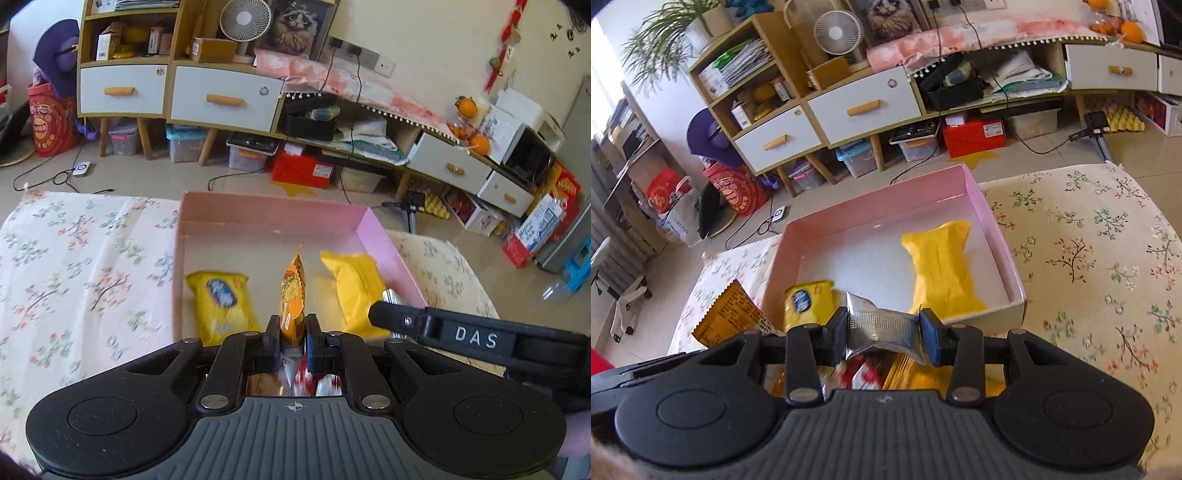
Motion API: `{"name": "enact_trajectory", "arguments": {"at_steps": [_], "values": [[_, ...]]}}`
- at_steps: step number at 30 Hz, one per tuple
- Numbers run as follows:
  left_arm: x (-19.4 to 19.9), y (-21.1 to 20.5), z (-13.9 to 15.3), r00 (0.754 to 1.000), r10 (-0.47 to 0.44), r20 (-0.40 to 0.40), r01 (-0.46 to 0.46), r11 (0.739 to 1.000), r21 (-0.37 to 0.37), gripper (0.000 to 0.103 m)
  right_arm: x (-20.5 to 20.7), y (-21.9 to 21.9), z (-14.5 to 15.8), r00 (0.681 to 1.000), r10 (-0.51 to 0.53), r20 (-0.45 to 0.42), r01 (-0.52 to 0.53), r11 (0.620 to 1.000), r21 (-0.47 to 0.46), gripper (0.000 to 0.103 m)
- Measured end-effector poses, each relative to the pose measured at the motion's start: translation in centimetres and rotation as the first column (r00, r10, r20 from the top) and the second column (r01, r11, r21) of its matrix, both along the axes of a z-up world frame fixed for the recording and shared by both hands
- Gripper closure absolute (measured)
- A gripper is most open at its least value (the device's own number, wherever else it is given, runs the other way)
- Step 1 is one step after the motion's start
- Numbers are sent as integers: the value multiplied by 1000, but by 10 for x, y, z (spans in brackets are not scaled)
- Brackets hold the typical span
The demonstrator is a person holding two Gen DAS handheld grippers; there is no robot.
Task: Organize snacks
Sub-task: 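Carry the foil candy and orange pack over the pink tray, then open both tools to drop the snacks into the tray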
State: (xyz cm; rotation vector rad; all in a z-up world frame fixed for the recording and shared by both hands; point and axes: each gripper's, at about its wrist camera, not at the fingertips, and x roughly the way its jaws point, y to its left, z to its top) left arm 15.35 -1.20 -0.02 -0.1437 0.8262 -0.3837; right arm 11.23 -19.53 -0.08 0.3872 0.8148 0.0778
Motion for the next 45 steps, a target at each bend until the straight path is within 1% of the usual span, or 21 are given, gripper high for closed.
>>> {"name": "enact_trajectory", "arguments": {"at_steps": [7, 12, 16, 18, 19, 21, 23, 26, 28, 29, 31, 33, 35, 37, 38, 43, 45], "values": [[37, -10, -17, 997, 23, -70, -25, 1000, -16, 93, 21, -5, -8, 1000, -18, -2, 18, 999, 35, 65], [51, -11, -30, 994, 38, -107, -39, 999, -13, 93, 32, -5, -16, 1000, -27, -14, 28, 998, 57, 64], [56, -11, -35, 993, 41, -113, -42, 999, -9, 92, 38, -6, -15, 999, -33, -6, 33, 997, 72, 64], [57, -12, -37, 993, 37, -115, -38, 999, -4, 92, 40, -6, -14, 1000, -30, -3, 30, 997, 66, 61], [57, -11, -37, 993, 44, -109, -44, 999, 3, 89, 41, -5, -13, 1000, -30, -2, 30, 997, 64, 60], [57, -11, -38, 993, 43, -107, -42, 999, 9, 88, 41, -6, -11, 999, -42, 0, 42, 997, 68, 54], [57, -12, -38, 993, 45, -107, -44, 999, 15, 86, 41, -8, -11, 999, -50, 1, 50, 996, 74, 51], [55, -12, -37, 994, 45, -101, -42, 999, 33, 79, 42, -9, -12, 999, -54, -3, 54, 996, 70, 45], [54, -12, -36, 994, 46, -101, -42, 998, 36, 69, 42, -10, -11, 998, -59, -5, 59, 996, 63, 40], [54, -12, -36, 994, 44, -99, -41, 999, 35, 67, 41, -11, -11, 998, -61, -4, 61, 996, 63, 37], [53, -12, -34, 995, 43, -93, -40, 998, 40, 58, 41, -11, -9, 998, -60, -2, 60, 996, 66, 36], [51, -12, -30, 996, 43, -80, -39, 998, 50, 52, 40, -11, -6, 998, -60, 2, 60, 996, 62, 33], [47, -12, -27, 997, 37, -75, -33, 998, 57, 48, 38, -11, -3, 998, -59, 8, 59, 997, 51, 30], [45, -11, -24, 996, 35, -79, -31, 998, 61, 41, 36, -11, 0, 998, -58, 11, 58, 998, 37, 27], [42, -10, -22, 996, 33, -80, -29, 998, 59, 40, 35, -11, 2, 998, -57, 10, 57, 998, 28, 24], [29, -8, -15, 997, 18, -76, -13, 998, 67, 28, 25, -14, 11, 999, -52, 13, 52, 999, -5, 18], [23, -6, -13, 997, 15, -71, -10, 997, 74, 26, 20, -15, 14, 999, -49, 15, 49, 999, -11, 14]]}}
